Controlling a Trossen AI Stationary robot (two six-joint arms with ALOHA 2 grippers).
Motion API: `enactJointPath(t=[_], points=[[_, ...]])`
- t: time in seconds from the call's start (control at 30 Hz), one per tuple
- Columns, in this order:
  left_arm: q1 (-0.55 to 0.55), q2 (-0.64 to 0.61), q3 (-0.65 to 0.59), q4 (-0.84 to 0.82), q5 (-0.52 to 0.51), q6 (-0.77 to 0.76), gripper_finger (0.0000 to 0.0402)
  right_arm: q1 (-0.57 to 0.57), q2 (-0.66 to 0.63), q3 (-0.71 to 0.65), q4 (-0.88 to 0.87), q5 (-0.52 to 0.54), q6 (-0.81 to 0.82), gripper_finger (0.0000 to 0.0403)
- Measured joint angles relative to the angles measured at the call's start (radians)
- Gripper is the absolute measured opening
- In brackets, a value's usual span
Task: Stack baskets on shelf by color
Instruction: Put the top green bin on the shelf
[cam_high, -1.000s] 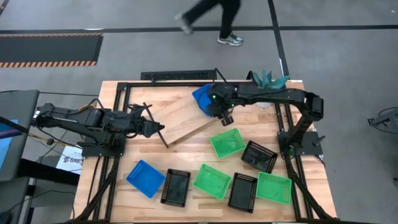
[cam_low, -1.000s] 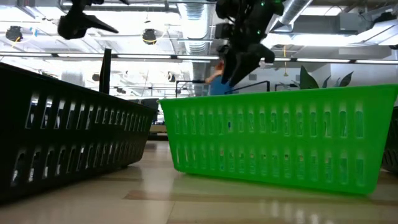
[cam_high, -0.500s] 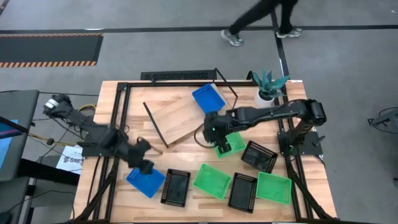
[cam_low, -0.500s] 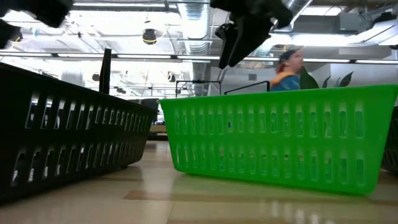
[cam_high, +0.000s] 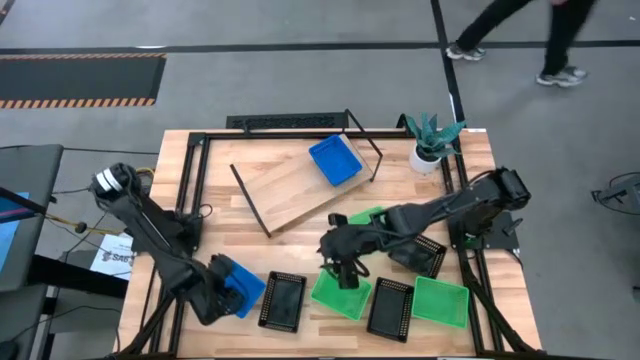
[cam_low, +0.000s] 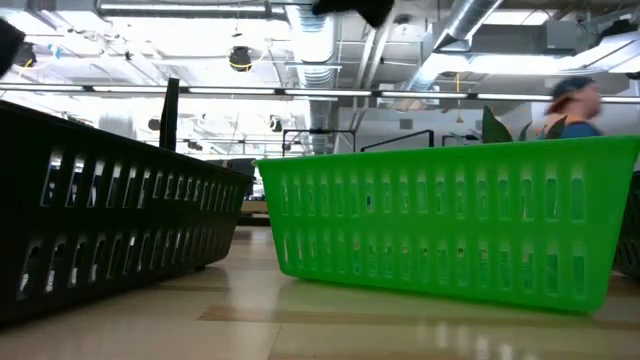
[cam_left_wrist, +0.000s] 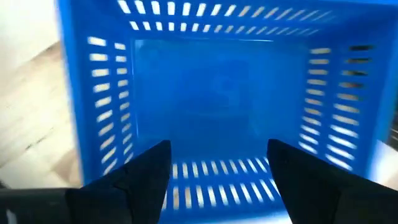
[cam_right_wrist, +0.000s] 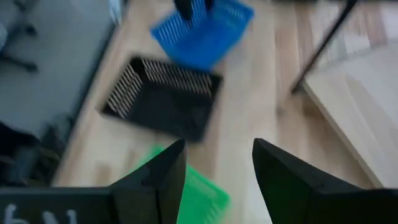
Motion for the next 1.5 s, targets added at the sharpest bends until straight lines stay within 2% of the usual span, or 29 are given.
enactJointPath(t=[0.23, 0.33, 0.5, 0.63, 0.8, 0.87, 1.13, 1.5], points=[[0.028, 0.147, 0.000, 0.207, 0.036, 0.090, 0.0253, 0.060, 0.047, -0.001, 0.064, 0.149, 0.099, 0.0207], [0.040, 0.164, 0.000, 0.263, 0.031, 0.117, 0.0253, 0.058, 0.103, 0.014, 0.119, 0.159, 0.126, 0.0207], [0.080, 0.156, 0.000, 0.279, 0.004, 0.156, 0.0253, 0.045, 0.228, 0.107, 0.093, 0.158, 0.138, 0.0207], [0.108, 0.118, 0.000, 0.289, 0.003, 0.212, 0.0253, 0.030, 0.323, 0.212, 0.029, 0.131, 0.138, 0.0207], [0.119, 0.055, 0.000, 0.286, -0.038, 0.224, 0.0253, 0.019, 0.413, 0.318, -0.097, 0.096, 0.138, 0.0207], [0.121, 0.030, 0.000, 0.283, -0.051, 0.224, 0.0253, 0.018, 0.443, 0.350, -0.098, 0.081, 0.139, 0.0207], [0.117, -0.098, 0.001, 0.250, -0.141, 0.235, 0.0253, 0.006, 0.528, 0.375, -0.139, 0.074, 0.157, 0.0207], [0.117, -0.227, 0.001, 0.226, -0.247, 0.274, 0.0253, -0.033, 0.541, 0.377, -0.140, 0.055, 0.175, 0.0204]])
